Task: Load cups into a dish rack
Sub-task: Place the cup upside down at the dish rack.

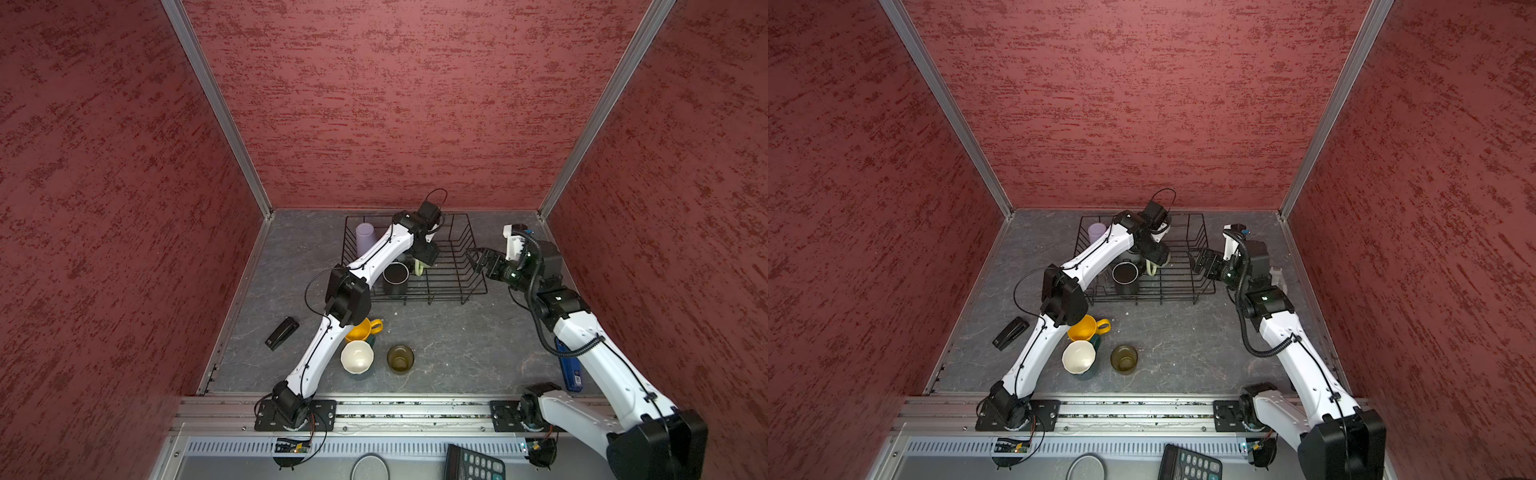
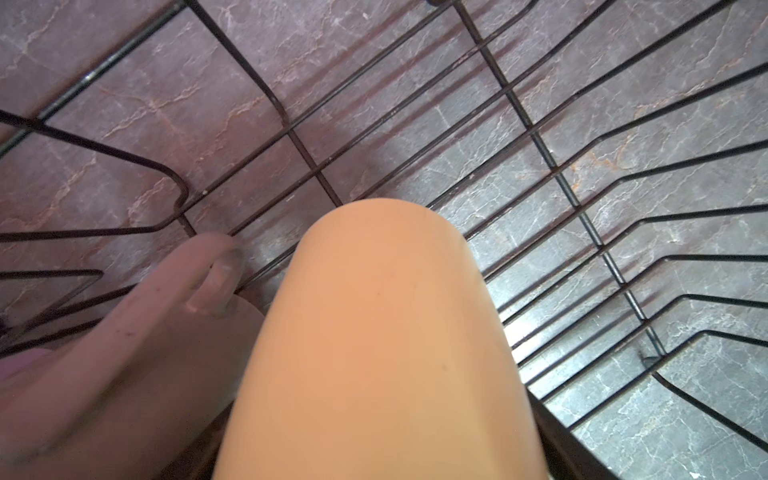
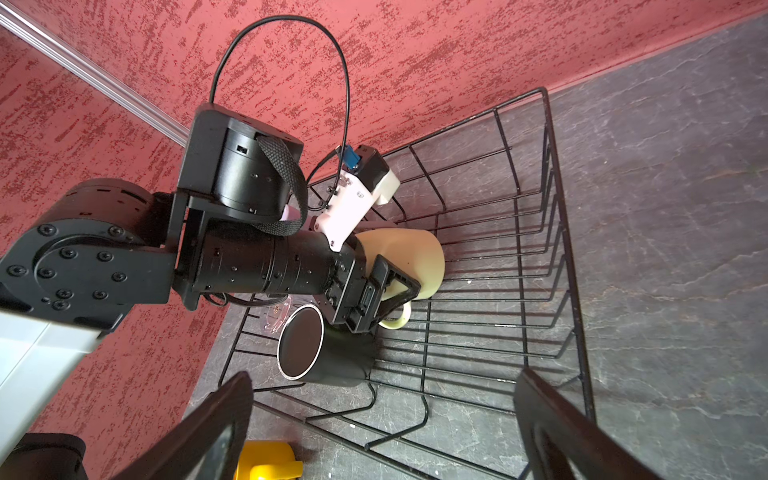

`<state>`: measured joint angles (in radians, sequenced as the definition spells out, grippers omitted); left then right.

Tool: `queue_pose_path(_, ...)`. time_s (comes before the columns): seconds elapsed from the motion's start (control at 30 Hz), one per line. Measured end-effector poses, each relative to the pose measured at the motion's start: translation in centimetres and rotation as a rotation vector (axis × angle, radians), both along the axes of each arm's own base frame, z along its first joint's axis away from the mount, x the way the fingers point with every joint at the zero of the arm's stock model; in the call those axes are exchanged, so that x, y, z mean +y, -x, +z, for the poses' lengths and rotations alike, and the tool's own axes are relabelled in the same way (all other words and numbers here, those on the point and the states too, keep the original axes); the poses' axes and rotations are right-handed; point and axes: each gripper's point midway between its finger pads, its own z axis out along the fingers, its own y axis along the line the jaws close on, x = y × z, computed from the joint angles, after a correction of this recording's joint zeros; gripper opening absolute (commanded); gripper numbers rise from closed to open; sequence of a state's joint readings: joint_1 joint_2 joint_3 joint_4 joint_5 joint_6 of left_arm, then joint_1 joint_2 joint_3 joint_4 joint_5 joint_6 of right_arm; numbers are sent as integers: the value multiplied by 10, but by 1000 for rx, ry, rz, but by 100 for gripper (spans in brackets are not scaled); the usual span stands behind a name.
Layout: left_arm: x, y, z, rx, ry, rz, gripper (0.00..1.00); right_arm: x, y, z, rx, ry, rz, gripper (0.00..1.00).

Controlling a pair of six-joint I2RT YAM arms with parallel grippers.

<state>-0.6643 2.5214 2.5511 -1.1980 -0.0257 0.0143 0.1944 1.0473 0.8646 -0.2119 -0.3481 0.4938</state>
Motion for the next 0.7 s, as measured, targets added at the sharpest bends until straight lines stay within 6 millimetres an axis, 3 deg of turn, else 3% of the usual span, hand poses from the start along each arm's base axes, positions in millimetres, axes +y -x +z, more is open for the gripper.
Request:
queue_pose_path(0.2,-3,3,0,-5,-9,-18,87,0,0,0,0,0,0,99)
queue_pose_path(0.7,1,-1,2,-45,-57,-35,93,1,0,-3,6,-4,4,99)
